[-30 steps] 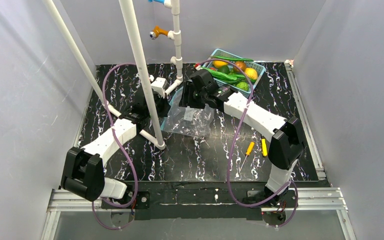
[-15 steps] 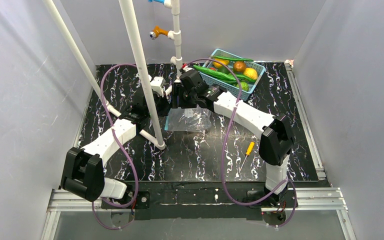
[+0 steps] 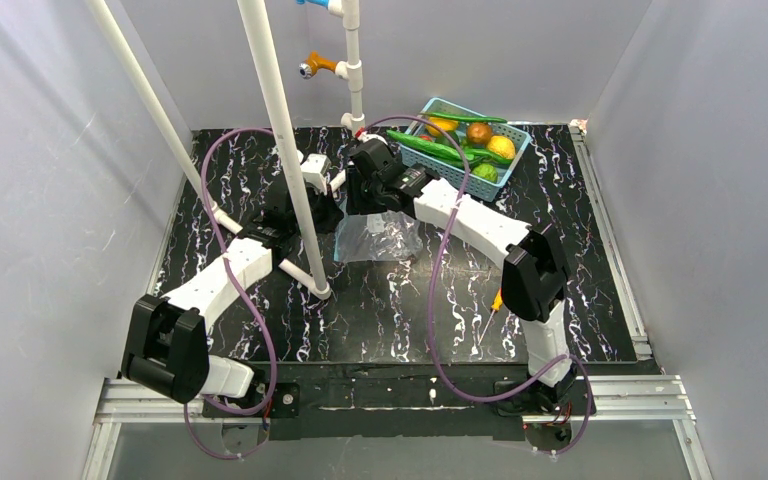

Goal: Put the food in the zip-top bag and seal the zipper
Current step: Open the zipper of the food storage bag.

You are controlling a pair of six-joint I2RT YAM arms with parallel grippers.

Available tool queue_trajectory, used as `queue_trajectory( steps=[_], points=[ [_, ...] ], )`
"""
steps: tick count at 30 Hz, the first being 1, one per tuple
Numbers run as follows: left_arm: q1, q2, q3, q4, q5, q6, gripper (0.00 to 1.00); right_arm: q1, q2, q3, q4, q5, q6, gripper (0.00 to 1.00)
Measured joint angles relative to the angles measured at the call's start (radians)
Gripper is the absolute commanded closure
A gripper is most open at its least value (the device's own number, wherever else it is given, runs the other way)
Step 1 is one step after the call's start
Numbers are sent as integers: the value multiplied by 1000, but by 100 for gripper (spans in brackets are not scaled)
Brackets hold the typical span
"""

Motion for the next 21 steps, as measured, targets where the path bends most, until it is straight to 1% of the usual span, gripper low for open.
queue_trajectory(
  steps=[6,10,12,13,14,15,17,18,21],
  points=[
    [0,-4,-2,6,-5,0,100,16,11,20,-35,71,-10,59],
    [0,-11,-7,18,-5,-3,100,34,14,39,-44,104,-9,58],
    [0,-17,-12,24,-5,-4,100,43,23,56,-42,114,-10,60],
    [0,-20,-14,24,-5,-5,100,48,29,66,-37,119,-11,62],
    [0,-22,-16,25,-7,-5,100,53,34,71,-29,126,-13,68],
    [0,-24,-18,24,-11,-5,100,54,38,72,-24,130,-15,75],
    [1,-26,-20,24,-16,-9,100,59,50,75,-16,138,-23,96],
    [1,-26,-20,25,-20,-12,100,60,56,75,-14,144,-28,99],
    [1,-27,-20,24,-34,-19,100,64,64,67,-10,174,-31,99]
  ],
)
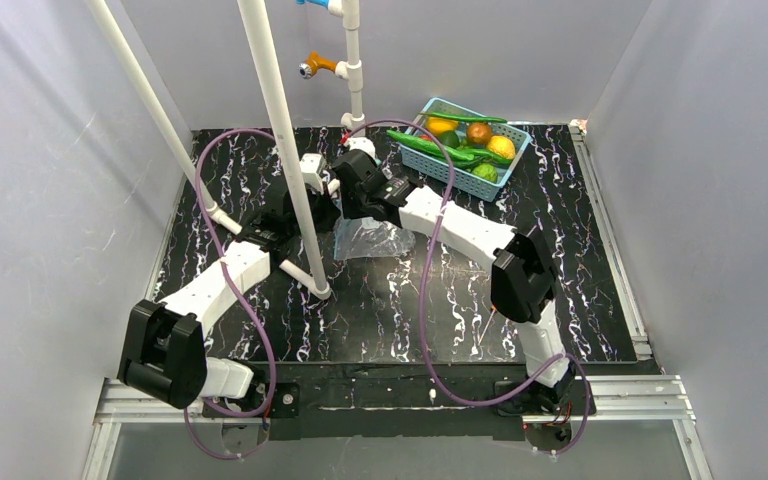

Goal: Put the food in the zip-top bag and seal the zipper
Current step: Open the zipper of the food storage bag.

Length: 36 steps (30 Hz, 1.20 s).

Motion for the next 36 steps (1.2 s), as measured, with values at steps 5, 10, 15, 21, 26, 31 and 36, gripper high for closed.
queue_trajectory(
  steps=[5,10,15,21,26,31,36],
  points=[
    [1,0,0,-25,-98,-15,100,2,-95,-189,92,73,2,99],
    [12,-2,0,-55,-158,-21,100,-19,-231,-374,164,106,-5,99],
    [15,3,18,-89,-152,-19,98,-40,-291,-400,235,92,-38,99],
    [15,57,70,-135,-51,-18,66,-38,-331,-446,326,-32,-82,99],
    [34,67,74,-148,10,-13,58,-30,-331,-446,352,-142,-130,99],
    [72,67,74,-137,92,-4,100,-26,-299,-399,306,-257,-154,99],
    [90,56,116,-236,63,14,100,-26,-169,-119,30,-209,-169,99]
  ],
)
